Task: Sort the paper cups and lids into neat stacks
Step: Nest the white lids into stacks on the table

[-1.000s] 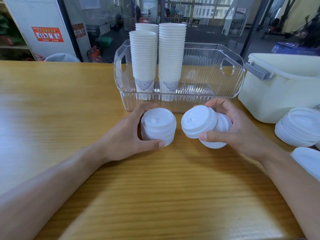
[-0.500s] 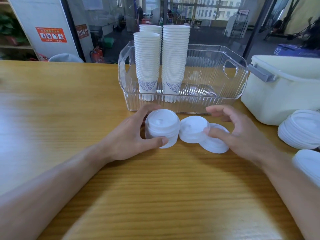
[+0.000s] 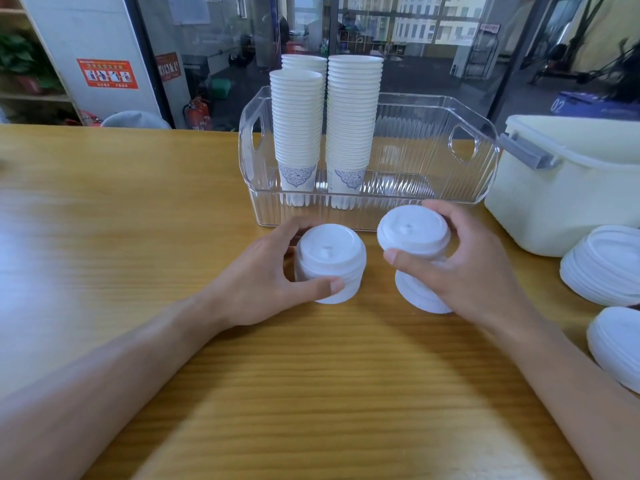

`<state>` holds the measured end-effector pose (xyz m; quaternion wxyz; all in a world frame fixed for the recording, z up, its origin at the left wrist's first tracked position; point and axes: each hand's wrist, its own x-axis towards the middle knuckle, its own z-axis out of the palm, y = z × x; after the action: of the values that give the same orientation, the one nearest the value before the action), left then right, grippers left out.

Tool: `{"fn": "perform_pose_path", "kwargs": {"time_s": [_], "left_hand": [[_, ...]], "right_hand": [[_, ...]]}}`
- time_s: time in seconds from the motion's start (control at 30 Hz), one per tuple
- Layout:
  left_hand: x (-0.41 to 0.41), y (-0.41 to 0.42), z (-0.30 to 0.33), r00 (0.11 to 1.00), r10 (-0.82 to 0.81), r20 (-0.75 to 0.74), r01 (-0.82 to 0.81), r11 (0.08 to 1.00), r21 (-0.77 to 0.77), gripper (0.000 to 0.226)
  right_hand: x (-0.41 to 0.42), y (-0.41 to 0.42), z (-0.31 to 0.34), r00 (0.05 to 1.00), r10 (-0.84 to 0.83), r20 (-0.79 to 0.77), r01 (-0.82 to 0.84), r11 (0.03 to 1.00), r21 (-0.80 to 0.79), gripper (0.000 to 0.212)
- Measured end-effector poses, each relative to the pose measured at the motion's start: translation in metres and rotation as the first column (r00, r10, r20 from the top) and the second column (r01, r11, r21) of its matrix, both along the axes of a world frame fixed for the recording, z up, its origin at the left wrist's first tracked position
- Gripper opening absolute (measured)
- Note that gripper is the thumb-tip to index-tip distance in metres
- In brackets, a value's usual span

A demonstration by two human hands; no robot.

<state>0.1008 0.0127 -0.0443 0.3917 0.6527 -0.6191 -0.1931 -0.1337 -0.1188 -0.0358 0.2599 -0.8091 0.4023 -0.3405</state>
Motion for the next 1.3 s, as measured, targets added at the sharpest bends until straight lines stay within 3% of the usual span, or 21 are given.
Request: {"fn": "perform_pose_path", "kwargs": {"time_s": [0.1, 0.33, 0.6, 0.77, 0.87, 0.93, 1.0, 1.07, 1.17, 1.3], "left_hand": [[0.000, -0.001, 0.000, 0.999, -0.034, -0.008, 0.034, 0.999, 0.002, 0.071], [-0.001, 0.001, -0.001, 0.993, -0.118, 0.001, 0.118, 0.993, 0.015, 0.082], [-0.003, 0.001, 0.000, 0.992, -0.128, -0.006, 0.127, 0.990, -0.064, 0.094], [-0.006, 0.001, 0.001, 0.994, -0.103, -0.030, 0.099, 0.988, -0.116, 0.084], [-0.008, 0.001, 0.000, 0.994, -0.104, -0.042, 0.097, 0.984, -0.152, 0.083], [-0.012, 0.000, 0.000, 0.993, -0.106, -0.046, 0.097, 0.983, -0.156, 0.082], [-0.015, 0.000, 0.000, 0.994, -0.101, -0.050, 0.092, 0.983, -0.157, 0.079], [-0.015, -0.001, 0.002, 0.993, -0.095, -0.075, 0.080, 0.980, -0.184, 0.075], [-0.009, 0.000, 0.003, 0.977, -0.095, -0.188, 0.042, 0.962, -0.269, 0.073], [-0.004, 0.002, 0.006, 0.951, -0.113, -0.286, 0.030, 0.960, -0.280, 0.073]], "right_hand": [[0.002, 0.008, 0.003, 0.976, 0.142, 0.167, -0.141, 0.990, -0.019, 0.078], [0.016, 0.015, -0.002, 0.900, 0.374, 0.223, -0.383, 0.924, -0.004, 0.087], [0.017, 0.020, 0.000, 0.891, 0.438, 0.122, -0.440, 0.898, -0.009, 0.078], [0.002, 0.013, 0.009, 0.904, 0.389, 0.178, -0.382, 0.921, -0.073, 0.066], [-0.016, 0.000, 0.011, 0.958, 0.278, 0.075, -0.269, 0.957, -0.108, 0.059], [-0.024, -0.006, 0.012, 0.970, 0.222, -0.102, -0.223, 0.975, 0.001, 0.077], [-0.027, -0.008, 0.012, 0.932, 0.226, -0.285, -0.201, 0.973, 0.115, 0.102], [-0.028, -0.009, 0.012, 0.886, 0.253, -0.388, -0.207, 0.965, 0.159, 0.114], [-0.029, -0.011, 0.013, 0.856, 0.247, -0.455, -0.202, 0.969, 0.145, 0.113], [-0.034, -0.016, 0.011, 0.867, 0.243, -0.435, -0.189, 0.968, 0.163, 0.112]]}}
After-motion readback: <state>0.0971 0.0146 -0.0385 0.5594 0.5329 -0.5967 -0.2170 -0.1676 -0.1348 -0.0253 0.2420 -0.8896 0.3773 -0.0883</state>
